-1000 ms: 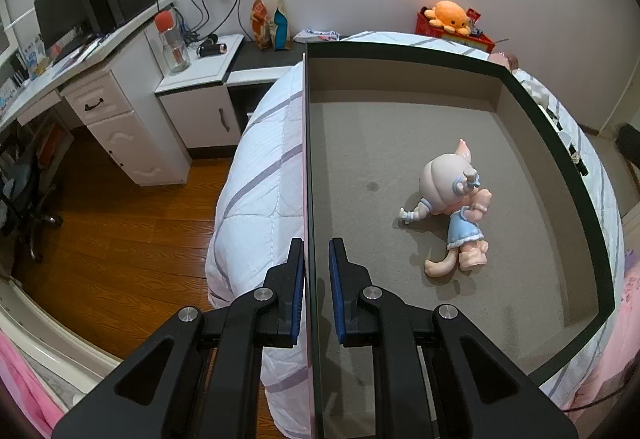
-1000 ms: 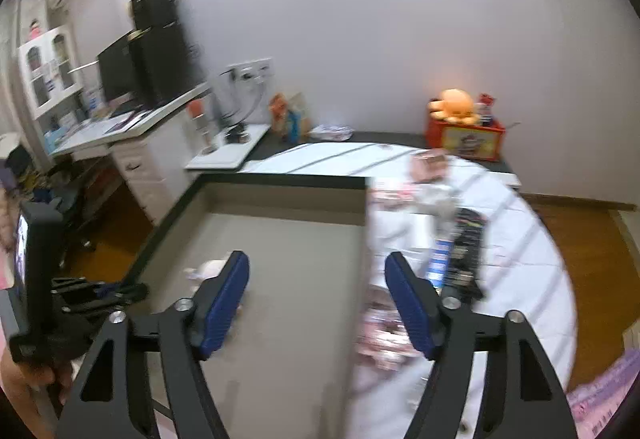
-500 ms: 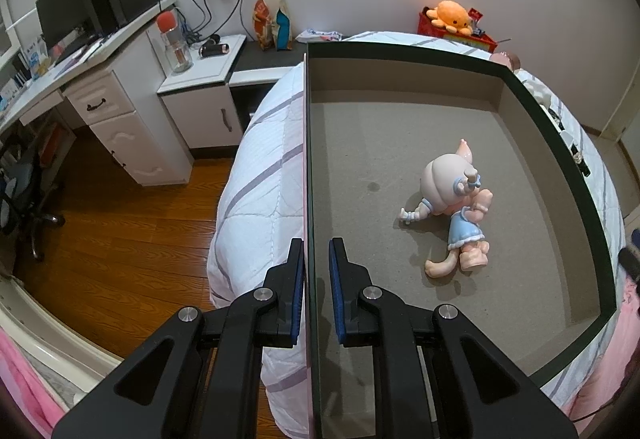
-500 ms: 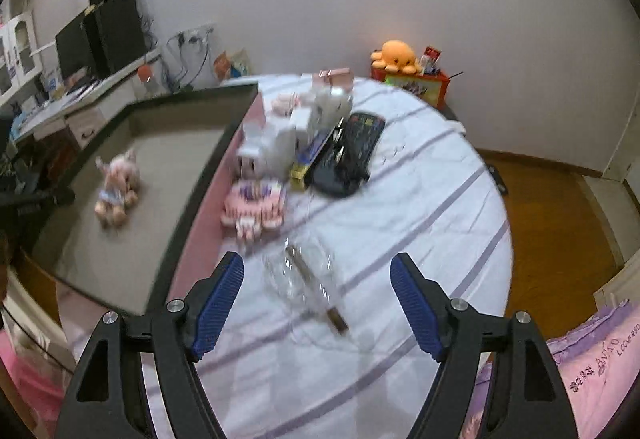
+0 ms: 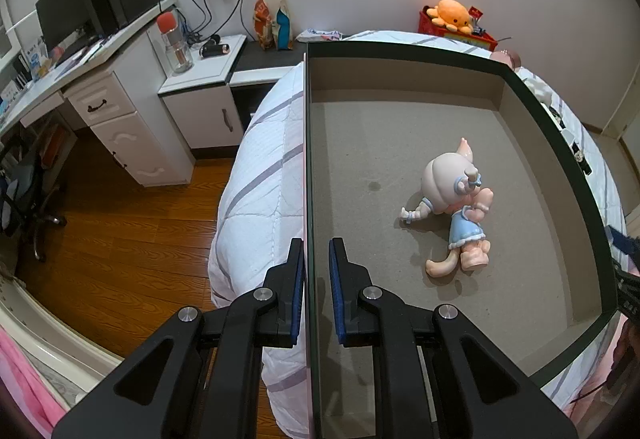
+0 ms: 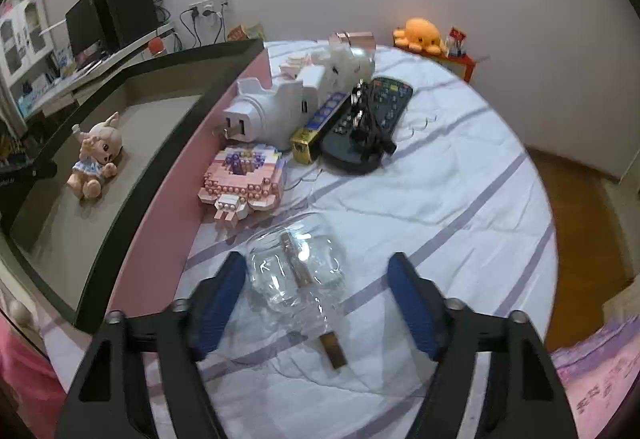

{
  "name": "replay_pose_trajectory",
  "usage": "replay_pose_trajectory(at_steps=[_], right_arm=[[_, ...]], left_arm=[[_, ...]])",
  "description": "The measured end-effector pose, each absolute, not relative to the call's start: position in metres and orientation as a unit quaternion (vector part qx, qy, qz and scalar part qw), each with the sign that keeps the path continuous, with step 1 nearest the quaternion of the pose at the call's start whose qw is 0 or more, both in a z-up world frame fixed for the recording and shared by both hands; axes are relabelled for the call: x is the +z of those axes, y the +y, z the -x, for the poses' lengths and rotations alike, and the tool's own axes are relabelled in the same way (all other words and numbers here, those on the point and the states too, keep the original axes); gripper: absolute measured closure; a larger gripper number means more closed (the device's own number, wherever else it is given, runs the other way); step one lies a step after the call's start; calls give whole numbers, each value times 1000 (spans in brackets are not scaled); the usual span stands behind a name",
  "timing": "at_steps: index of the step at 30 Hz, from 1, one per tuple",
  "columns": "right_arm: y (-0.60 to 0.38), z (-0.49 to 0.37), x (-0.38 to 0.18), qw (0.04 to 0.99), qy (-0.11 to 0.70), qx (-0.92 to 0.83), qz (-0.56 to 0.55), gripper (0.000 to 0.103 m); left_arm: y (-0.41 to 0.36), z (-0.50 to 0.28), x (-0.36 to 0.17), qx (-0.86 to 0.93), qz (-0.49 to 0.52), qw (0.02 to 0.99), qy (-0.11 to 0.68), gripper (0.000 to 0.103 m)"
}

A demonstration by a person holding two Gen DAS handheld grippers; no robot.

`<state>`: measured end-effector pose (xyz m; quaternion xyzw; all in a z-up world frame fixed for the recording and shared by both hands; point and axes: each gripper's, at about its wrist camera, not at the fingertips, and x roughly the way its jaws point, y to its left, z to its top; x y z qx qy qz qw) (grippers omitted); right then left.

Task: Organize rigid objects
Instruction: 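Grasp the clear glass bottle with the right gripper, then carry the glass bottle into the tray with the right gripper and release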

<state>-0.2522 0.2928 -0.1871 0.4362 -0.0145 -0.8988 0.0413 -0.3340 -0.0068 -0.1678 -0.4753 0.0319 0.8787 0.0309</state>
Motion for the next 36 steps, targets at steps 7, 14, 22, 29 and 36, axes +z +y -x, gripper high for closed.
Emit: replay_pose_trajectory(at_steps=[7, 14, 22, 29, 36], right_arm=[[290, 254, -189, 23, -14, -901, -433, 52], [289, 252, -179, -6, -9, -902, -431, 52], [280, 257, -145, -8, -1, -918, -397, 52], [247, 272, -104, 28, 7, -936, -351, 52], [199, 302, -94, 91, 13, -931, -353, 52]], left_arm=[[-8, 335, -167, 879, 475, 32, 33, 91], [-9, 333, -168, 879, 474, 34, 32, 91], [-9, 334, -170, 879, 474, 34, 30, 91], [-8, 335, -170, 879, 475, 36, 26, 91], [-8, 334, -171, 879, 475, 38, 25, 91]])
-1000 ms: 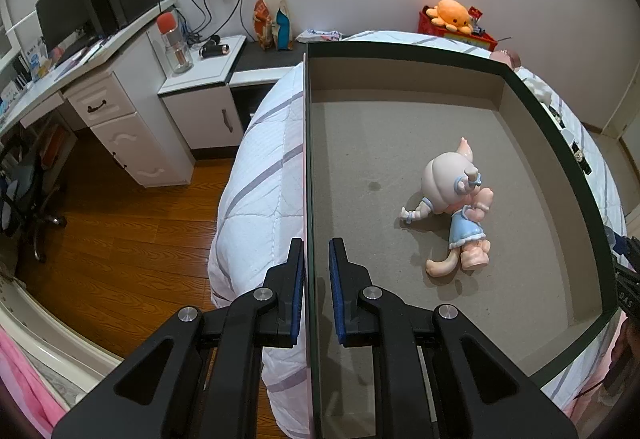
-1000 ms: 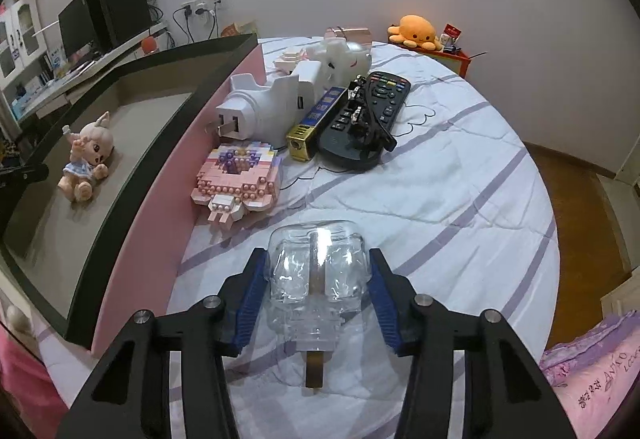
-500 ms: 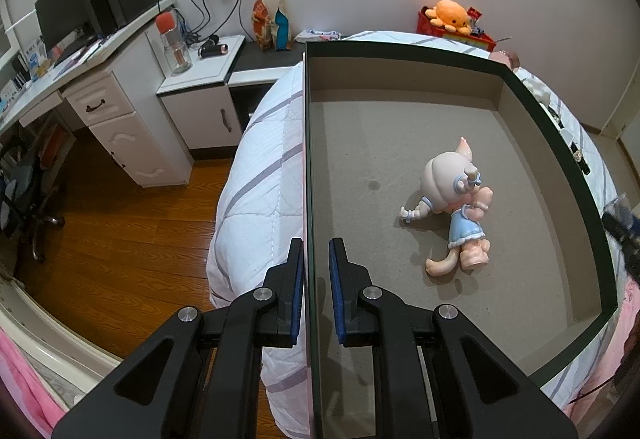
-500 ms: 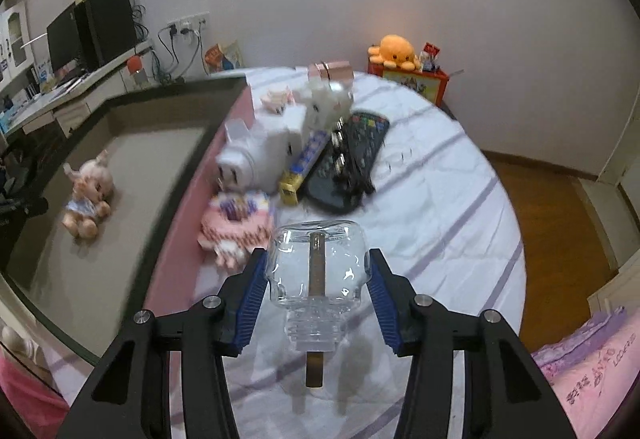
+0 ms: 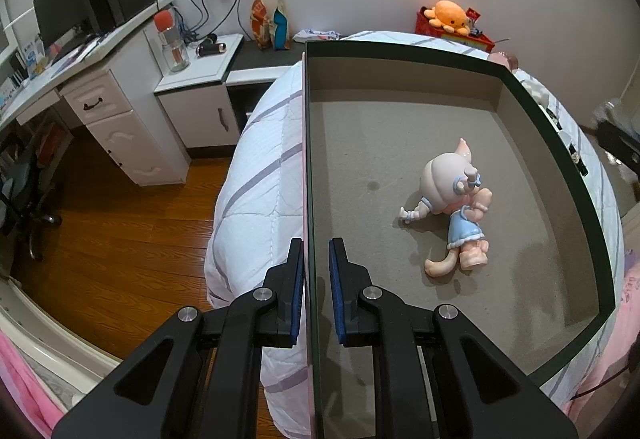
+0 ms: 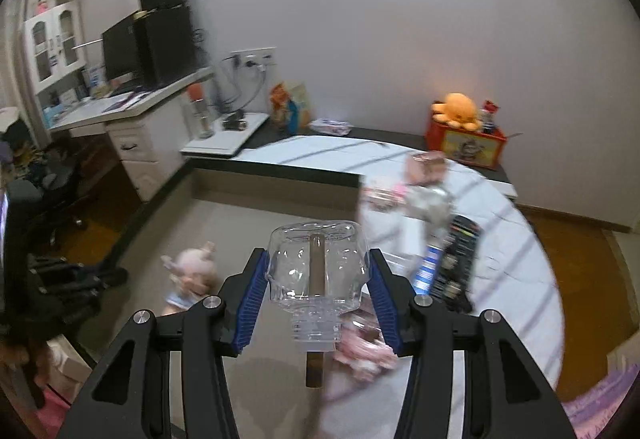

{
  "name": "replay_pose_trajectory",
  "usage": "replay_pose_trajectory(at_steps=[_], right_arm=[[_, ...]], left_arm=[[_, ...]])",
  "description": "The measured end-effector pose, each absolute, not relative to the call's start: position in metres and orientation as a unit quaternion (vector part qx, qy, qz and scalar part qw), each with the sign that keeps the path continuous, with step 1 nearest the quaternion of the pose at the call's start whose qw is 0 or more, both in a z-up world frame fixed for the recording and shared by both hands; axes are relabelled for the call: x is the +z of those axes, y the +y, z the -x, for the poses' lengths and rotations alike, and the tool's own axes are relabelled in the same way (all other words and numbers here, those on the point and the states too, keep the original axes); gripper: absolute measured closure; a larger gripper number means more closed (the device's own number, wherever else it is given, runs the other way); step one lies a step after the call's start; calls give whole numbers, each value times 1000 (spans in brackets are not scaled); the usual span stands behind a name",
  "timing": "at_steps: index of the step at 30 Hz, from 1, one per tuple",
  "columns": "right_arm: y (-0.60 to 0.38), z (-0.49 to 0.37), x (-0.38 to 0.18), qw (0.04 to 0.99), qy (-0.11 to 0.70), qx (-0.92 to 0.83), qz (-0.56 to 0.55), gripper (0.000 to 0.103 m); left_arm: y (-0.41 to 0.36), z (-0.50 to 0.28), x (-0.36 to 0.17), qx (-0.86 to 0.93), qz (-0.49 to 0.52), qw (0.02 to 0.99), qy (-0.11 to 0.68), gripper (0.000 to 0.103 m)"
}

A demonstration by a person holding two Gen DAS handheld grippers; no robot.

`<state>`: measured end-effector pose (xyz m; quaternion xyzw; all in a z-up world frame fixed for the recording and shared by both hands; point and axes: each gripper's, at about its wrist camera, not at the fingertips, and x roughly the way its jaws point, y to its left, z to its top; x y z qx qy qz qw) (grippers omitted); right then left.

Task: Organize rigid objects
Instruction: 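Carry the glass bottle into the tray with the right gripper and release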

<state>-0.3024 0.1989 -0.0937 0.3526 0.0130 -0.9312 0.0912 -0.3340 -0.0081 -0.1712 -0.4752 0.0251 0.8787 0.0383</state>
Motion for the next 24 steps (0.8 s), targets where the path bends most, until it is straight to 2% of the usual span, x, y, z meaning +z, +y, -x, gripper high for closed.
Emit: replay_pose_trajectory(at_steps=[6, 18, 19, 21, 24], right_arm=[[173, 327, -116, 115, 6, -917, -382, 52], [157, 348, -140, 93, 20, -900, -426, 52], [157, 348, -139, 92, 19, -901, -424, 51], [160, 348, -137, 89, 16, -904, -418, 37], [165, 345, -131, 87, 12, -909, -408, 36]], left_arm=[[-9, 334, -172, 879, 475, 41, 26, 91], [-9, 335, -172, 879, 474, 46, 26, 91], [-9, 334, -172, 879, 474, 47, 26, 91], [-10, 334, -171, 879, 474, 46, 27, 91], [-8, 333, -171, 879, 474, 45, 28, 91]])
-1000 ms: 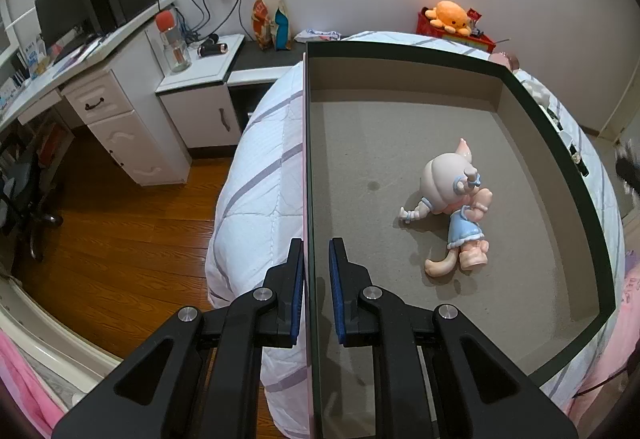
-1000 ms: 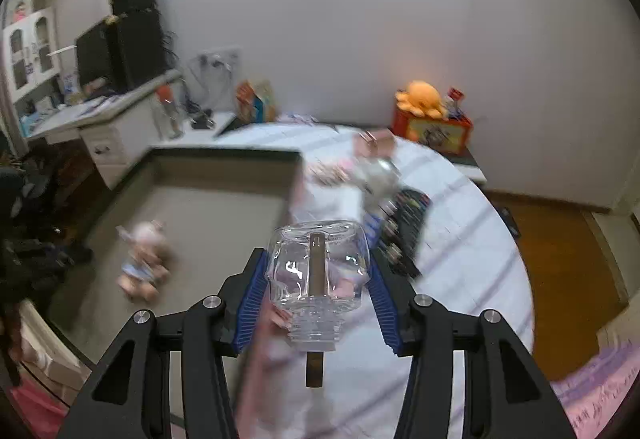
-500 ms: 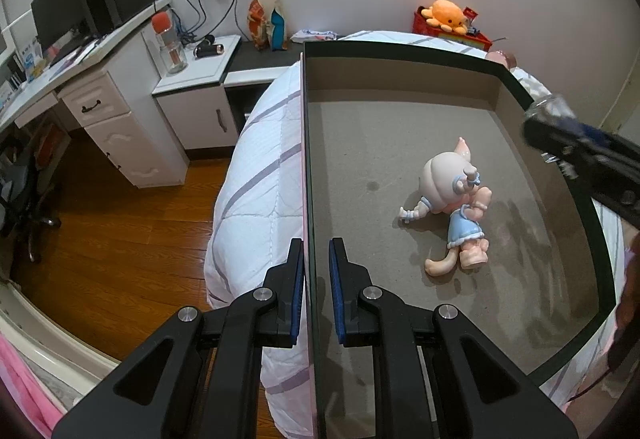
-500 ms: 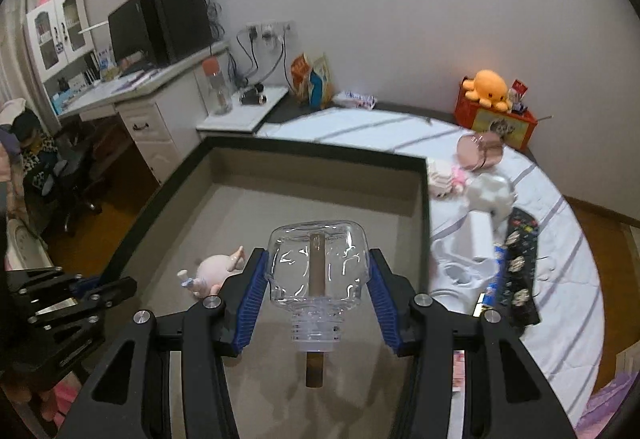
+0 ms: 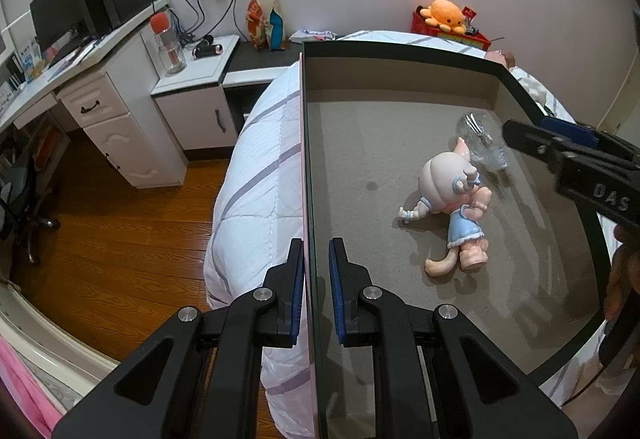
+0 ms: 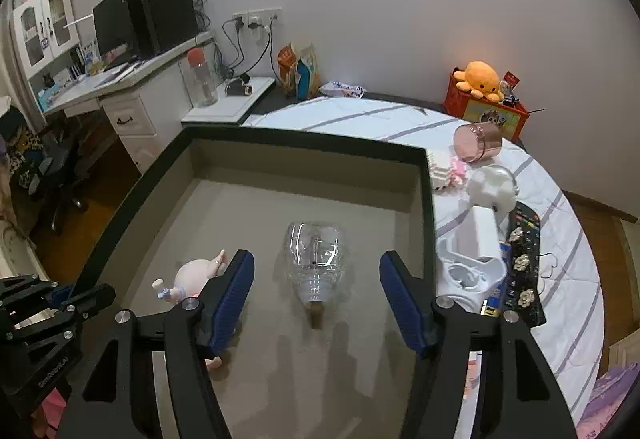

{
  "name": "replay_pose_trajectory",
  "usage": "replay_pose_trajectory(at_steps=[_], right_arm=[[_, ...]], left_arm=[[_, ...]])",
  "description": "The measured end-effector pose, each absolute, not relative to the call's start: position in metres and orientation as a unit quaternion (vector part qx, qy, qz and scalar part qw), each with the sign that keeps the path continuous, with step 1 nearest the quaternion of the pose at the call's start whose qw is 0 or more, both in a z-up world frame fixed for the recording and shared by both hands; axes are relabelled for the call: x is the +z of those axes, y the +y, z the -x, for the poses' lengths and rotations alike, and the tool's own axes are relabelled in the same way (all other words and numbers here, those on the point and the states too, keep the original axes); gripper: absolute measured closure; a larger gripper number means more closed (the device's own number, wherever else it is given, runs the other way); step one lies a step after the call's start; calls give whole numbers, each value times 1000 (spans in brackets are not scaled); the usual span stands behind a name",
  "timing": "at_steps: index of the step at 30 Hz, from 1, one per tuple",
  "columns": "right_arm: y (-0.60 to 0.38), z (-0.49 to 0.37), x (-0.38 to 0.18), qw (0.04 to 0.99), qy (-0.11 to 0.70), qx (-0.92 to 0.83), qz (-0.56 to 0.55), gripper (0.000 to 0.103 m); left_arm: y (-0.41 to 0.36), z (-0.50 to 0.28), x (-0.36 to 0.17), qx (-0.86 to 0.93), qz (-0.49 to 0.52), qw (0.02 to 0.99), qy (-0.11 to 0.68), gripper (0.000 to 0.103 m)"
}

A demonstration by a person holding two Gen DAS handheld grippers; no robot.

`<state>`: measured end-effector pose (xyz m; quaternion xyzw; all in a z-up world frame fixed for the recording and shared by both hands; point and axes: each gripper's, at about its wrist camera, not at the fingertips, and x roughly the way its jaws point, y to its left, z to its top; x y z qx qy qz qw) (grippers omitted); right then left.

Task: Organize rigid objects
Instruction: 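Carry the glass bottle into the tray with the right gripper and release, then grasp the black hair clip with the right gripper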

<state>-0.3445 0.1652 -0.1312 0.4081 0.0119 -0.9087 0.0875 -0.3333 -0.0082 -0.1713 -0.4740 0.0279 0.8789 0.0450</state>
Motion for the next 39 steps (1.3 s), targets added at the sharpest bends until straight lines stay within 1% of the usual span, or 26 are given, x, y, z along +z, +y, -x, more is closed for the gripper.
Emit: replay_pose_trajectory(at_steps=[6, 10, 13, 16, 18, 24, 27, 34, 39], right_arm=[[192, 324, -107, 69, -3, -928, -367, 36], [227, 305, -93, 34, -12, -937, -347, 36], [255, 293, -93, 1, -20, -939, -344, 36], [285, 281, -102, -33, -30, -933, -358, 36], [296, 278, -110, -40, -34, -927, -372, 36], [301, 275, -141, -15, -44, -913, -404, 36], [307, 283, -153, -27, -46, -910, -412, 36], [317, 309, -160, -52, -45, -914, -400, 36], [323, 332, -168, -46, -38, -912, -406, 36]], left_arm=[[-8, 334, -171, 878, 475, 45, 27, 91], [-8, 334, -171, 878, 475, 45, 26, 91], [-8, 334, -171, 878, 475, 44, 27, 91], [-8, 333, -172, 878, 475, 43, 28, 91], [-8, 334, -172, 878, 476, 42, 28, 91], [-8, 335, -172, 878, 477, 38, 28, 91], [-8, 334, -172, 878, 477, 36, 29, 91], [-8, 334, -172, 877, 477, 35, 32, 91], [-10, 334, -172, 877, 479, 38, 29, 91]])
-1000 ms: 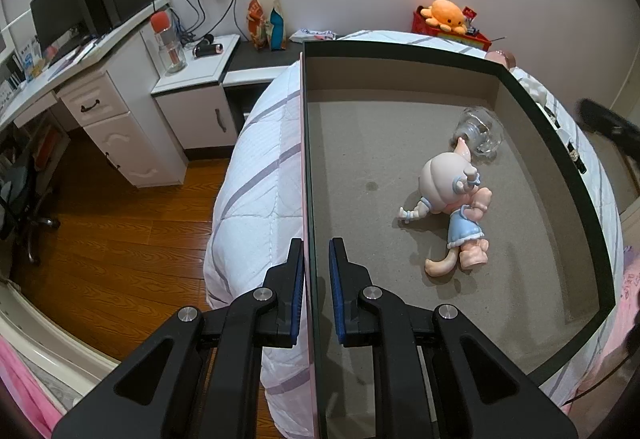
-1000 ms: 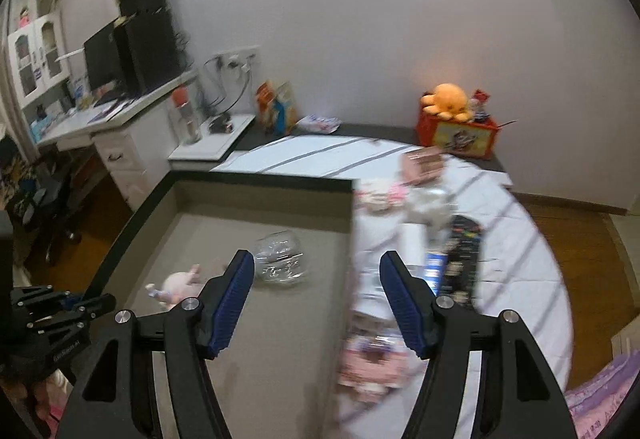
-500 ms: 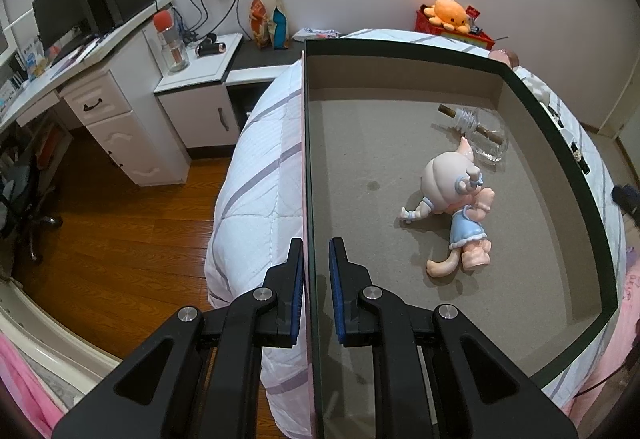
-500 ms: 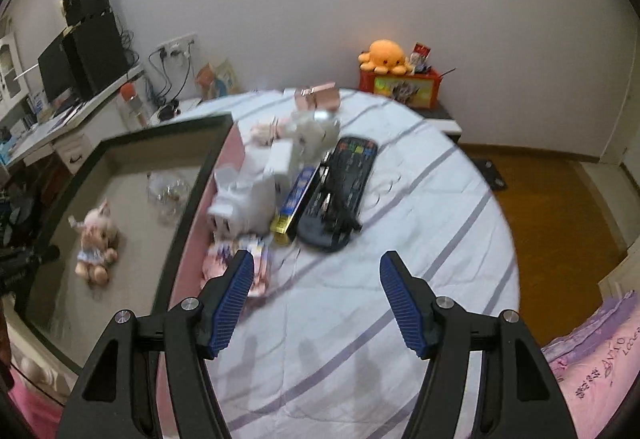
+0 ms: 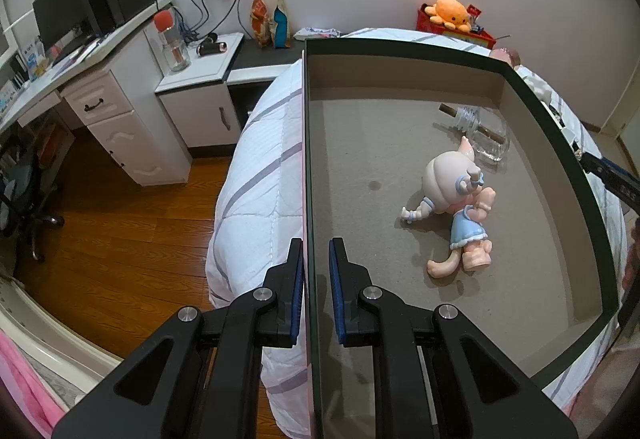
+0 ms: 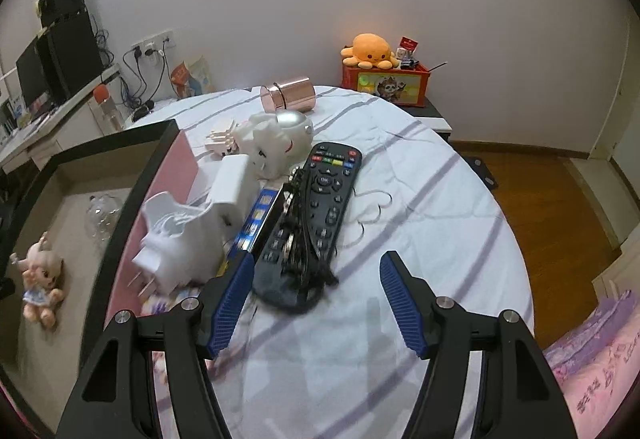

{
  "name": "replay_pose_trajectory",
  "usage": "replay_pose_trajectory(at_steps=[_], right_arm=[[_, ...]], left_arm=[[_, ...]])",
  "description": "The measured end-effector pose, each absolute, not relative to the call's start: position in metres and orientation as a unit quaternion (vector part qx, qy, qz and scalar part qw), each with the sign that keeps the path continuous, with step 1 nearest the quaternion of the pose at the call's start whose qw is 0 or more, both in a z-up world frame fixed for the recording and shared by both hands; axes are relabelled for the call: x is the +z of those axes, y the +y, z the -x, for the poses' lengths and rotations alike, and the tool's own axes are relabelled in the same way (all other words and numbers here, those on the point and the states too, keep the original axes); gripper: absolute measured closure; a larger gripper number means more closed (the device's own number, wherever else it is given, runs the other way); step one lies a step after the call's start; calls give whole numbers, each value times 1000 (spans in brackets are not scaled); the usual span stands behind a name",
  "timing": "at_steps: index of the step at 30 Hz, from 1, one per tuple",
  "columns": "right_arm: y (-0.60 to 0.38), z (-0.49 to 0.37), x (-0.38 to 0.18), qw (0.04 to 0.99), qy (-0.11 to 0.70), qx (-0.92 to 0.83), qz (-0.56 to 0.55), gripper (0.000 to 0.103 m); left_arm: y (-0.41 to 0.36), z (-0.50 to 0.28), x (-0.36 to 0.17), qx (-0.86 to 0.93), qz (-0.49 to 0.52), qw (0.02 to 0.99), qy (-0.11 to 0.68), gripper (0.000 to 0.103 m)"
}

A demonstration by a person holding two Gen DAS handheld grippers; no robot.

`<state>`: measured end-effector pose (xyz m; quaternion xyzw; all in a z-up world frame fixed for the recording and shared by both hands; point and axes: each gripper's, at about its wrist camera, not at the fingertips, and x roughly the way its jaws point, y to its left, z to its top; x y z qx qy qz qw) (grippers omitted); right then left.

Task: Organize rigid objects
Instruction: 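Grasp the black hair clip with the right gripper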

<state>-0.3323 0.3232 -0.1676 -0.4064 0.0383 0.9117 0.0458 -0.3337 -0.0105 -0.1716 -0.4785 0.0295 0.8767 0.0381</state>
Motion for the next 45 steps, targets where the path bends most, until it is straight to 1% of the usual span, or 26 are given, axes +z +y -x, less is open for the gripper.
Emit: replay_pose_trajectory(at_steps=[5, 7, 9, 11, 13, 14, 15, 17, 21, 30, 31, 34, 40, 41, 42, 45], right_arm=[[325, 352, -176, 40, 34, 908, 416, 37], [328, 355, -180, 34, 41, 906, 420, 49], [330, 354, -181, 18, 57, 905, 421, 64], [328, 353, -180, 10, 54, 905, 421, 65], [328, 352, -180, 9, 49, 905, 422, 69], [329, 351, -179, 7, 50, 905, 422, 77], [330, 349, -178, 5, 53, 905, 423, 79], [331, 345, -178, 2, 52, 904, 425, 81], [333, 332, -176, 0, 52, 903, 426, 81], [338, 295, -179, 39, 45, 894, 444, 81], [339, 292, -182, 40, 47, 892, 448, 81], [343, 292, -185, 37, 61, 893, 445, 81], [345, 304, -189, 33, 62, 892, 447, 81], [345, 304, -189, 30, 62, 893, 446, 81], [345, 303, -189, 27, 62, 894, 444, 84], [347, 300, -188, 11, 73, 895, 440, 84]], left_arm=[[-10, 335, -172, 876, 480, 40, 27, 91], [-10, 335, -173, 876, 480, 40, 29, 91], [-11, 335, -173, 876, 480, 40, 26, 91], [-10, 335, -172, 877, 479, 39, 26, 91], [-9, 334, -172, 877, 477, 38, 30, 91], [-9, 335, -172, 877, 477, 38, 30, 91], [-9, 335, -172, 877, 477, 38, 30, 91], [-10, 335, -172, 877, 478, 39, 27, 91], [-10, 336, -171, 878, 477, 39, 27, 91], [-12, 337, -172, 880, 473, 41, 19, 92], [-13, 338, -172, 880, 473, 40, 18, 94], [-13, 338, -173, 879, 474, 38, 16, 96], [-11, 338, -174, 879, 475, 36, 16, 97], [-10, 337, -174, 879, 474, 34, 17, 98], [-11, 337, -174, 880, 474, 34, 18, 98], [-11, 336, -174, 880, 473, 35, 19, 98]])
